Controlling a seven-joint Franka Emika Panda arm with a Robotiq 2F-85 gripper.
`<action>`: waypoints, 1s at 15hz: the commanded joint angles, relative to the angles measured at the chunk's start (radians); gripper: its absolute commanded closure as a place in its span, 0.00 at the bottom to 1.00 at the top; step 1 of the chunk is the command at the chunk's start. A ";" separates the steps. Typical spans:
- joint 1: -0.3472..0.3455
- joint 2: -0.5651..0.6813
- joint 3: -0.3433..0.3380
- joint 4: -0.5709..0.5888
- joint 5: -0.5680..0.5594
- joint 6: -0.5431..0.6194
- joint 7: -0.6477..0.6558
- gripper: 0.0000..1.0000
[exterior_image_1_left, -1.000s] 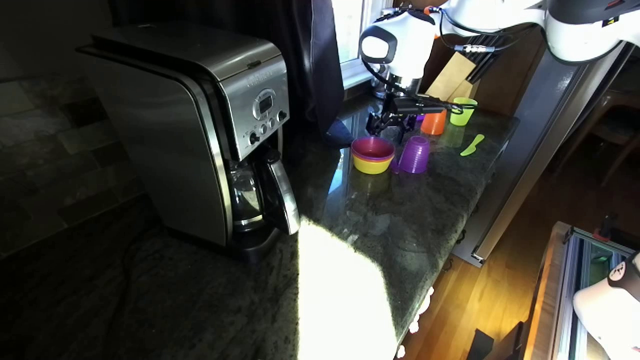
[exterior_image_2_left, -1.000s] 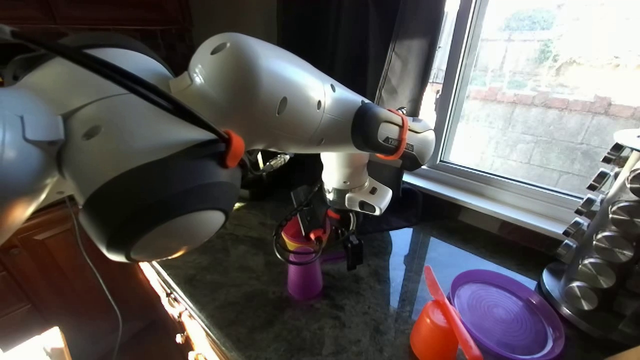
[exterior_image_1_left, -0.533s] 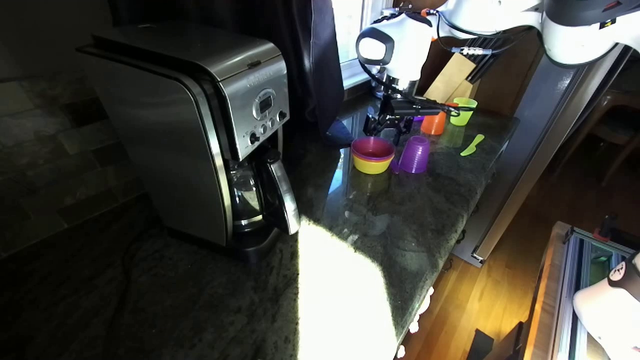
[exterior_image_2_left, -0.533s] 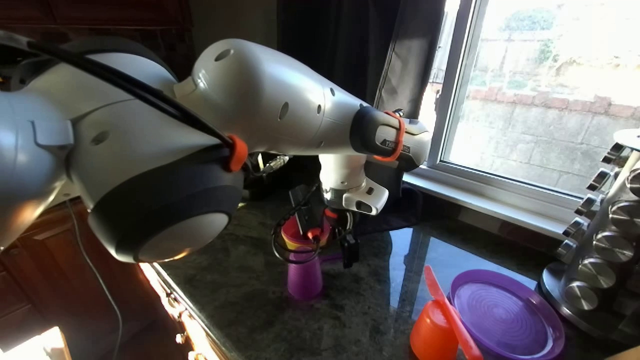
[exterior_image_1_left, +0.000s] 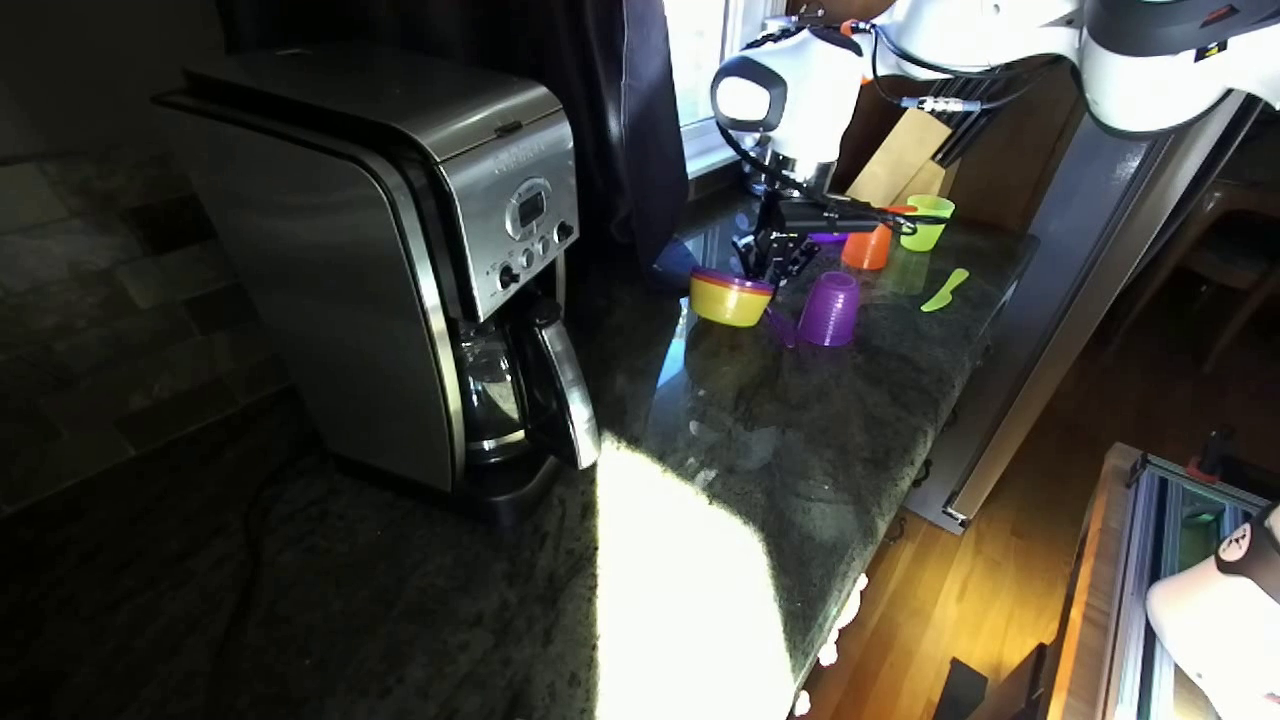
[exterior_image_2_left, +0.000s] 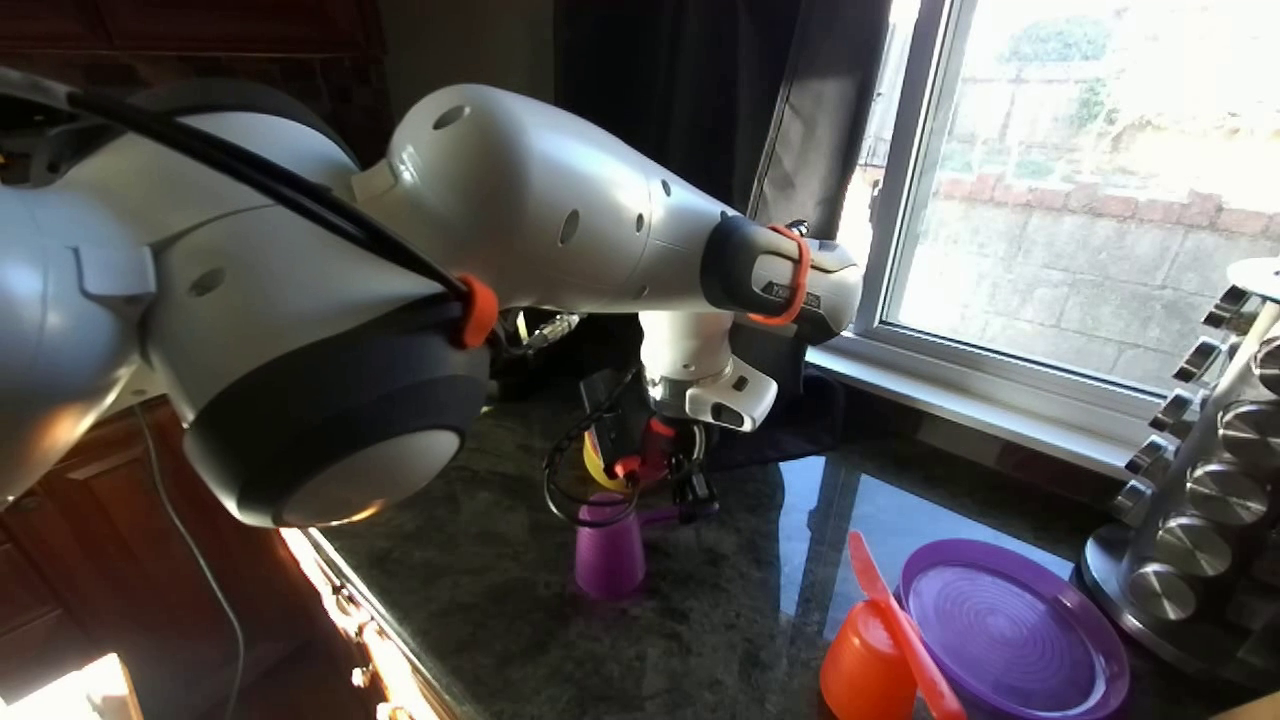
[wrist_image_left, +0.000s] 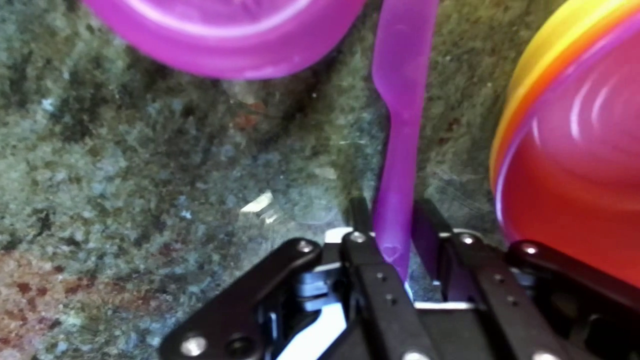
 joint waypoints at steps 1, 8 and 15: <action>0.017 0.027 -0.006 0.041 0.012 0.039 -0.006 0.99; 0.014 0.011 -0.013 0.037 0.012 0.039 -0.006 0.94; -0.015 -0.043 -0.018 0.020 0.015 0.031 0.001 0.94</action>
